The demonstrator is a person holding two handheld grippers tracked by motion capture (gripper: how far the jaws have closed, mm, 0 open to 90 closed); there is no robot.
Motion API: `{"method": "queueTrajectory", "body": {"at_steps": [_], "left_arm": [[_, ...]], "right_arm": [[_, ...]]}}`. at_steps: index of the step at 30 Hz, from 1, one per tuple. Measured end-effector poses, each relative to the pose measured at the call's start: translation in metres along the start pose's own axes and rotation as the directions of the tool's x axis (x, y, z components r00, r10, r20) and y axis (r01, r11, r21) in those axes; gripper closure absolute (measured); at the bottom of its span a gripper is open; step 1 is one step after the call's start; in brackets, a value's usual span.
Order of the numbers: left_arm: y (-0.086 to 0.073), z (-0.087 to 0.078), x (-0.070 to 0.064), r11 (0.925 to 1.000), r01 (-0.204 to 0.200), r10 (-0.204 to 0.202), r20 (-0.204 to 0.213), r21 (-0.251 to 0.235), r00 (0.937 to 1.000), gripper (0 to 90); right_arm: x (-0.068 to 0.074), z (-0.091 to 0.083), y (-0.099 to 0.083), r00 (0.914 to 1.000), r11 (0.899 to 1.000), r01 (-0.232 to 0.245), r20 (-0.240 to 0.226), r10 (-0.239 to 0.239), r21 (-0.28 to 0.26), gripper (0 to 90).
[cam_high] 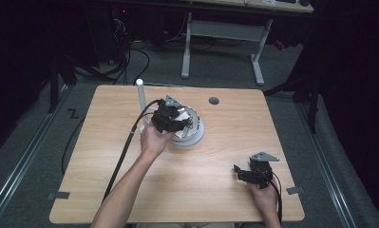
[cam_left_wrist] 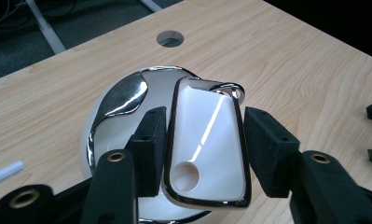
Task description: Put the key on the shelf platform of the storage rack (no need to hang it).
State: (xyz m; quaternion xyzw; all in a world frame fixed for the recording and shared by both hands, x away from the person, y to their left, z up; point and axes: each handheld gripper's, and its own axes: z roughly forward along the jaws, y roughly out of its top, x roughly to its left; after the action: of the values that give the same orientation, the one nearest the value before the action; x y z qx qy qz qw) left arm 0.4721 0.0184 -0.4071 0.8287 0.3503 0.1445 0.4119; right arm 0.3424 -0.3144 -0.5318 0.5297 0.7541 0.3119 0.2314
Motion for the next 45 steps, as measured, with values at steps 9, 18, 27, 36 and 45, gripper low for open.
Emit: {"method": "queueTrajectory", "body": {"at_steps": [9,18,27,36,45], "left_arm": [[-0.004,0.012,-0.001,0.9999,0.014,-0.014,-0.007,-0.002,0.9999,51.1],[-0.014,0.027,0.002,0.999,0.04,-0.04,-0.017,0.02,0.9991,51.1],[-0.023,0.041,0.005,0.9973,0.055,-0.053,-0.046,0.049,0.9976,51.1],[-0.026,0.052,0.003,0.9961,0.054,-0.05,-0.054,0.07,0.9973,50.7],[-0.028,0.055,0.005,0.9941,0.06,-0.054,-0.068,0.09,0.9962,50.2]], "right_arm": [[0.0,0.0,0.0,1.0,1.0,-0.001,0.0,0.001,0.0,23.7],[0.0,0.0,0.0,1.0,1.0,-0.002,-0.002,0.002,-0.001,23.7],[0.0,0.0,0.0,1.0,1.0,-0.002,-0.002,0.002,0.0,23.7],[0.0,0.0,0.0,1.0,1.0,-0.002,-0.002,0.002,0.0,23.7],[0.0,0.0,0.0,1.0,1.0,-0.002,-0.002,0.002,-0.001,23.7]]}}
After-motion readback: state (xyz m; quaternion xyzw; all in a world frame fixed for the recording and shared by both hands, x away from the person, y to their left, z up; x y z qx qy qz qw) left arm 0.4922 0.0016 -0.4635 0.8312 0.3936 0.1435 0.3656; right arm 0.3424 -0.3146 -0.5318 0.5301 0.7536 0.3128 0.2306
